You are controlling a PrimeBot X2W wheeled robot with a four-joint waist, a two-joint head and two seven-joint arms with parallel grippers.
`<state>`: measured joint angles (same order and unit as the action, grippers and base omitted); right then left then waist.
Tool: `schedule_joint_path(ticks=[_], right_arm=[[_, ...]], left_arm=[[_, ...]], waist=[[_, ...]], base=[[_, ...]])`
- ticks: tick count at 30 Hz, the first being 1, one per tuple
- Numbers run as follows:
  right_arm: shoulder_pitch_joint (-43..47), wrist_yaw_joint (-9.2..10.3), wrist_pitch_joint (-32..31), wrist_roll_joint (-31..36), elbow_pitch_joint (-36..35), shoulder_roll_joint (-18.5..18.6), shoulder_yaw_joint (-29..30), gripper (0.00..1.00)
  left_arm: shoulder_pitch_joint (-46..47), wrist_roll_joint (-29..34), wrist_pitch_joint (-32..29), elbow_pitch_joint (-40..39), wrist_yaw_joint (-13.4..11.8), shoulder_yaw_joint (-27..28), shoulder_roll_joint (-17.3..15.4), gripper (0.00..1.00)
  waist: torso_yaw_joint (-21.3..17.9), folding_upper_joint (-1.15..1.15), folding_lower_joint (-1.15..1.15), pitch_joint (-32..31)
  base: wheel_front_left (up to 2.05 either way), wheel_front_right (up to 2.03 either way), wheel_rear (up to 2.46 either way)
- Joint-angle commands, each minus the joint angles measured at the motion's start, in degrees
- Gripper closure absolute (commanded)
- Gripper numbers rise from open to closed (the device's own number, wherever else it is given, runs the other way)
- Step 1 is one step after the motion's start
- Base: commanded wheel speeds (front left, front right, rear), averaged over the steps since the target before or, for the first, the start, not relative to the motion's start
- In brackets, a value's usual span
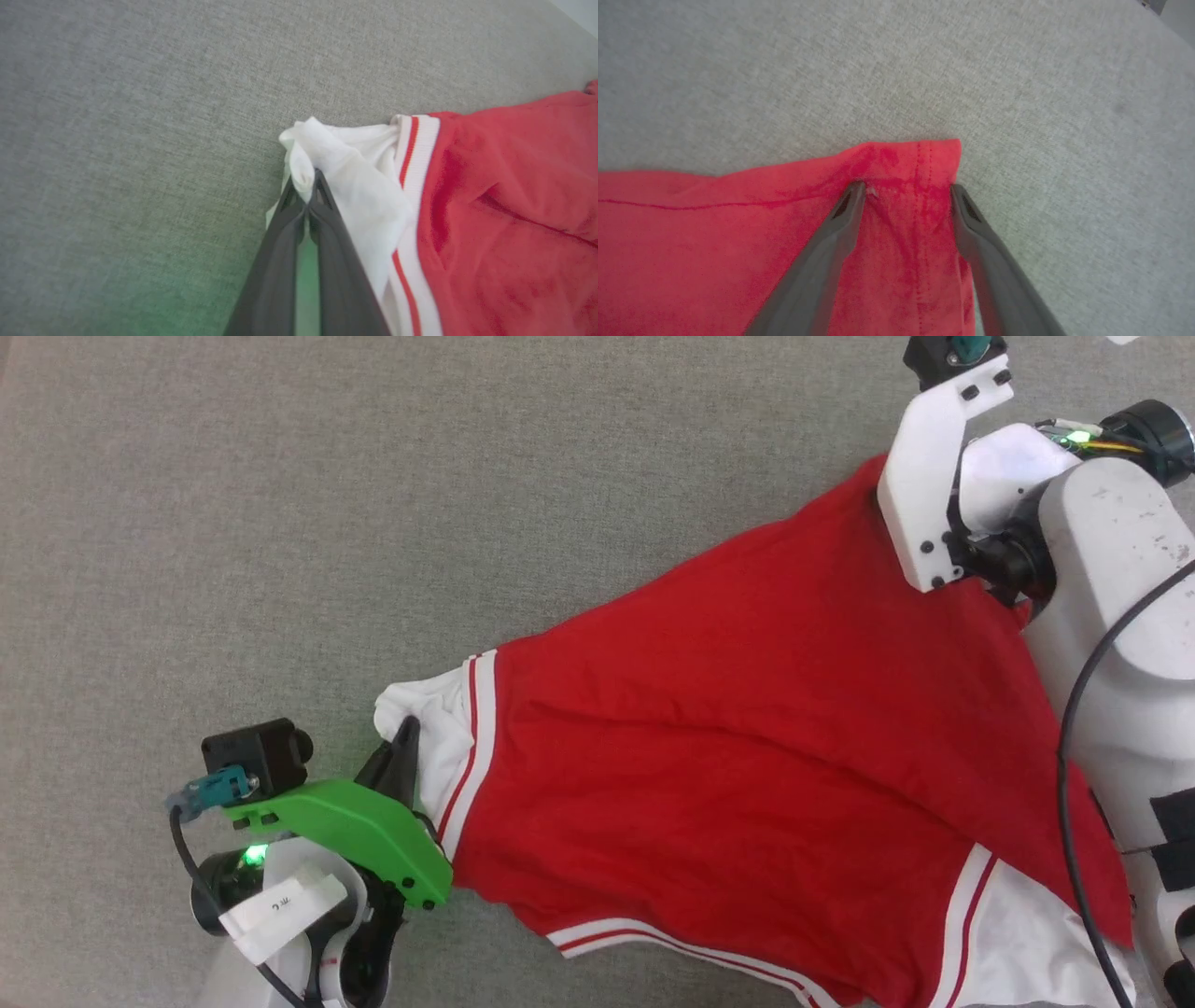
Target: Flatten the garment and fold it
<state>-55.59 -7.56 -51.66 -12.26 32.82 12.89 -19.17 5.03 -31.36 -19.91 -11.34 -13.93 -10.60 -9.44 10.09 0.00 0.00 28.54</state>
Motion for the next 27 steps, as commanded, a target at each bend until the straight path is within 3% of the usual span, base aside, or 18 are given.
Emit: schedule_joint_path(ticks=[1,8,13,17,22,27], right_arm=[[3.08,0.08,-1.12,-0.82,2.67,-0.15,-0.83,1.0],[5.47,0.08,4.36,-6.23,-3.24,1.87,1.7,1.0],[13.78,0.08,8.56,-12.23,-13.81,4.95,6.92,1.0],[26.02,0.08,7.37,-17.7,-25.69,6.09,12.52,1.0],[42.09,0.08,3.04,-21.87,-38.33,4.08,19.46,1.0],[54.8,0.08,-1.54,-25.13,-45.19,0.08,23.65,1.0]], left_arm=[[0.01,-0.71,-0.19,1.32,-0.09,-0.01,-0.23,1.0],[-0.49,-0.45,-0.46,1.59,-0.36,0.1,-1.05,1.0],[-2.01,-0.4,-0.68,1.82,-0.99,0.4,-1.51,1.0],[-4.17,-0.68,-1.1,1.65,-1.63,0.68,-1.81,1.0],[-6.82,-1.45,-1.44,1.28,-2.18,1.03,-1.83,1.0],[-9.29,-3.33,-0.79,0.99,-1.87,1.57,-1.0,1.0]], waist=[[-0.53,0.0,0.0,-0.82],[-2.89,0.0,0.0,-6.51],[-5.31,0.0,0.0,-12.47],[-7.73,0.0,0.0,-17.09],[-9.91,0.0,0.0,-21.14],[-11.04,0.0,0.0,-24.22]], base=[[0.0,0.0,0.0],[0.0,0.0,0.0],[0.0,0.0,0.0],[0.0,0.0,0.0],[0.0,0.0,0.0],[0.0,0.0,0.0]])
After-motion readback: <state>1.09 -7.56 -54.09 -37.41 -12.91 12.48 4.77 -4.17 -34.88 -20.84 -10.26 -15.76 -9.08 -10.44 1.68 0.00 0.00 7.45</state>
